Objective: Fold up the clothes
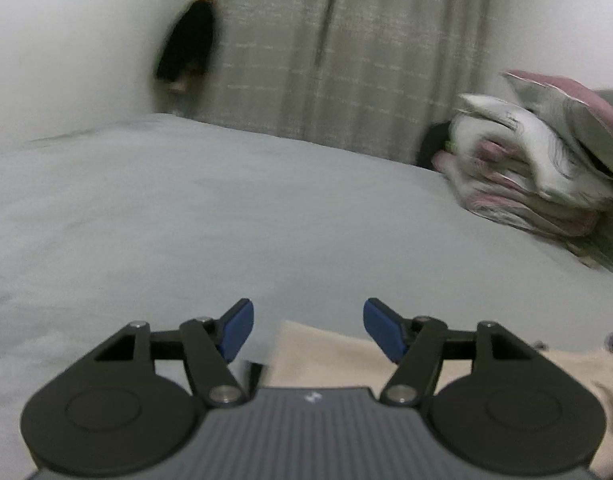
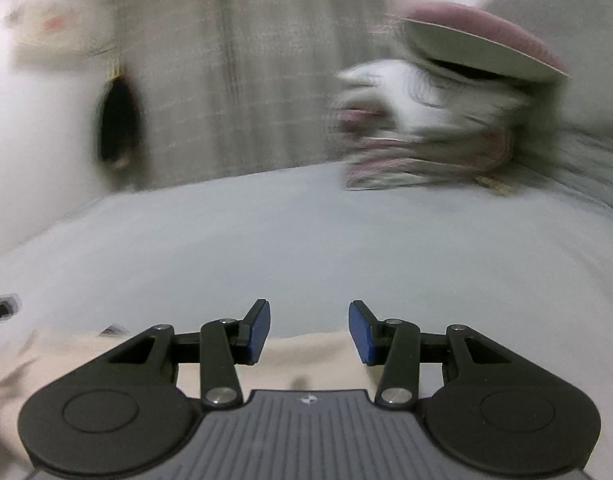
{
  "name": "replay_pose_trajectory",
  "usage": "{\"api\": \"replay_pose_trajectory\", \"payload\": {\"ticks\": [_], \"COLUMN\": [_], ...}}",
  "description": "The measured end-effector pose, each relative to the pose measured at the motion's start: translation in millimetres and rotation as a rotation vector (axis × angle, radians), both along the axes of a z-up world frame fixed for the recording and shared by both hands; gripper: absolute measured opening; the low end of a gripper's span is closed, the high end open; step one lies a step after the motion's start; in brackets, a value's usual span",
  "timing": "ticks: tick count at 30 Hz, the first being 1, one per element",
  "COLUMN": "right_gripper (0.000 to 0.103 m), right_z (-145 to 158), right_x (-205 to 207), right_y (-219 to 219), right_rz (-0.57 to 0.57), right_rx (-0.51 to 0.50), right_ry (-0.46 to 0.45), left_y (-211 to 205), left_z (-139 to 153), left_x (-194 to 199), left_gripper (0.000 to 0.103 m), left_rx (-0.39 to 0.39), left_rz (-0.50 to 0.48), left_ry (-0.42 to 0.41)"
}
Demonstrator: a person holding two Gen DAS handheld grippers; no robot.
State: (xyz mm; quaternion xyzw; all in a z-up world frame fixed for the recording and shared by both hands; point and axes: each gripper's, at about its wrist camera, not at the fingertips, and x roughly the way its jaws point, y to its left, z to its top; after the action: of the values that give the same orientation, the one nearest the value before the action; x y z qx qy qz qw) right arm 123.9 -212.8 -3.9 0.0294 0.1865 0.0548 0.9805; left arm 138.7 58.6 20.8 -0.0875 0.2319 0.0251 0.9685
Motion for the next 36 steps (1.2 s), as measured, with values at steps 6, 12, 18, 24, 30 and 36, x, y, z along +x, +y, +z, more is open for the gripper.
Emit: {"api": "replay_pose_trajectory", "payload": {"ticks": [6,12,18,24,30,36], "right_gripper": [0.041,0.031,0.036,0.037,0.038,0.038], "right_z": [-29,-29,-19,-10,-8,-13], "right_x": [18,14,7,1,-1,-2], "right_y": [3,-15,-8,-6,4,17], "right_rz": [0.016,-0.036,-0.014,0.095,0.192,0.243], "right_rx": [-0.062,-0.083,-0.068,0.03,0.056,0.022], "right_ry": [0.166,0.173,0.124,0.096,0.098,0.115], "left_y": [10,33,48,66,92,90], "left_z": [-37,-40,-20,-4,-3,-14], "left_x": [15,12,-1,-19,-61,-83], "left_gripper": [0.066,0.068,0.072,0.084,0.085,0.085], "left_rx": [-0.051,-0.049,-0.07,-0.231,-0.397,-0.559], "left_rz": [0.022,0.066,0.095,0.129,0.232,0.213], "left_ry": [0.11,0.143,0.195,0.255,0.319,0.339]}}
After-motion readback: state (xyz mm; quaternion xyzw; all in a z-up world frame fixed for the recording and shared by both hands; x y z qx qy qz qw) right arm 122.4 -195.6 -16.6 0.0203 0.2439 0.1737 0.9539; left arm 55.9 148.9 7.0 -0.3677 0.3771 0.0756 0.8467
